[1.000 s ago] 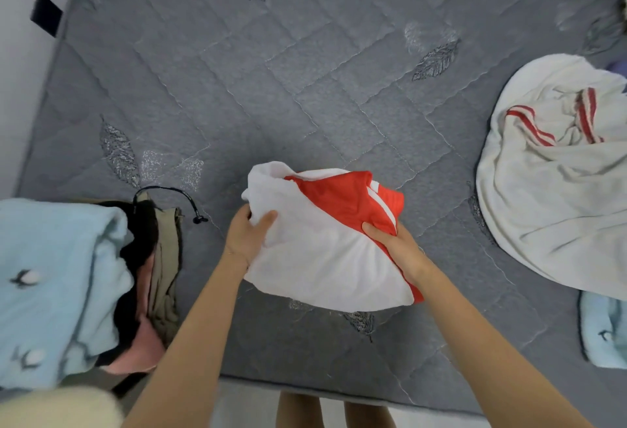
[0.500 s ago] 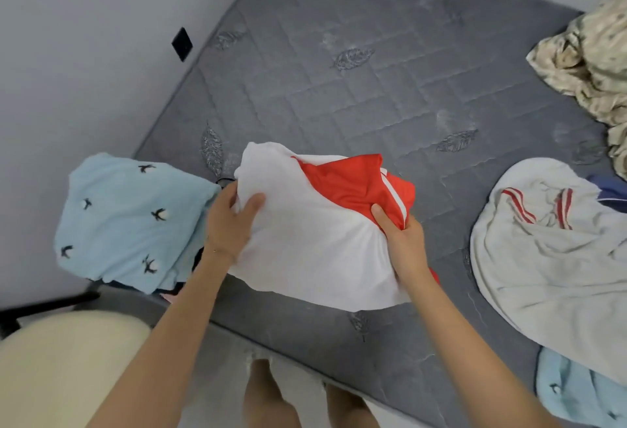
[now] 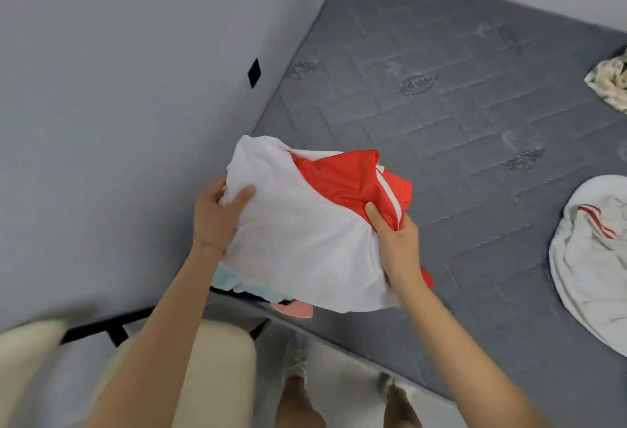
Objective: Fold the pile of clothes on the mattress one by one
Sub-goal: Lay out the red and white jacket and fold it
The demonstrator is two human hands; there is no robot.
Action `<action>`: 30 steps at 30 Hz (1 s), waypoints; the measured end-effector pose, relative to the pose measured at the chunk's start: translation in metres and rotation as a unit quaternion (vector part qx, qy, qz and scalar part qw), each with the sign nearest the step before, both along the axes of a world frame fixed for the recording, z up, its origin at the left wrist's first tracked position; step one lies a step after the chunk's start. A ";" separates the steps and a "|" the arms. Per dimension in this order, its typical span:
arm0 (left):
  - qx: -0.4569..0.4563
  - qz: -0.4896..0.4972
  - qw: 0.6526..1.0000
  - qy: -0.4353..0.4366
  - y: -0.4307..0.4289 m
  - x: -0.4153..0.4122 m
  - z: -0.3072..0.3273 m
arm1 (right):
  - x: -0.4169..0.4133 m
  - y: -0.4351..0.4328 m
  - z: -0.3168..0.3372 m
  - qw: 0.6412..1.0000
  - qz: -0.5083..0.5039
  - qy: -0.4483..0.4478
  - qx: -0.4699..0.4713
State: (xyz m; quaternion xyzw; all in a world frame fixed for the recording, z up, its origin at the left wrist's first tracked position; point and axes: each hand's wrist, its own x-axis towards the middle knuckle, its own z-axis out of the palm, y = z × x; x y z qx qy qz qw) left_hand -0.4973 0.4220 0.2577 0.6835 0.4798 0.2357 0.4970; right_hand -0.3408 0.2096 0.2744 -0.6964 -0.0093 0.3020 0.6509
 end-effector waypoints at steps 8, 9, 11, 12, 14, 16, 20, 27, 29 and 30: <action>-0.016 -0.009 0.999 0.031 0.069 -0.056 -0.028 | -0.055 0.059 -0.043 0.998 0.023 0.061 -0.010; -0.025 -0.004 0.999 0.042 0.073 -0.059 -0.038 | -0.057 0.062 -0.052 0.997 0.031 0.072 -0.018; -0.037 -0.006 0.996 0.077 0.076 -0.064 -0.060 | -0.061 0.064 -0.069 0.994 0.045 0.092 -0.038; -0.045 -0.012 0.994 0.097 0.077 -0.066 -0.071 | -0.061 0.064 -0.078 0.993 0.054 0.096 -0.048; -0.059 -0.043 0.986 0.147 0.075 -0.068 -0.090 | -0.063 0.064 -0.093 0.991 0.072 0.093 -0.064; -0.064 -0.079 0.976 0.192 0.075 -0.071 -0.106 | -0.064 0.062 -0.105 0.990 0.081 0.091 -0.076; -0.081 -0.063 0.973 0.206 0.073 -0.073 -0.125 | -0.067 0.061 -0.124 0.983 0.111 0.105 -0.099; -0.011 0.069 0.992 0.108 0.081 -0.073 -0.113 | -0.064 0.079 -0.118 0.989 0.098 0.038 -0.102; 0.002 0.073 0.990 0.121 0.083 -0.073 -0.112 | -0.066 0.083 -0.118 0.988 0.109 0.036 -0.104; -0.001 0.063 0.988 0.141 0.083 -0.074 -0.113 | -0.067 0.085 -0.118 0.986 0.119 0.043 -0.112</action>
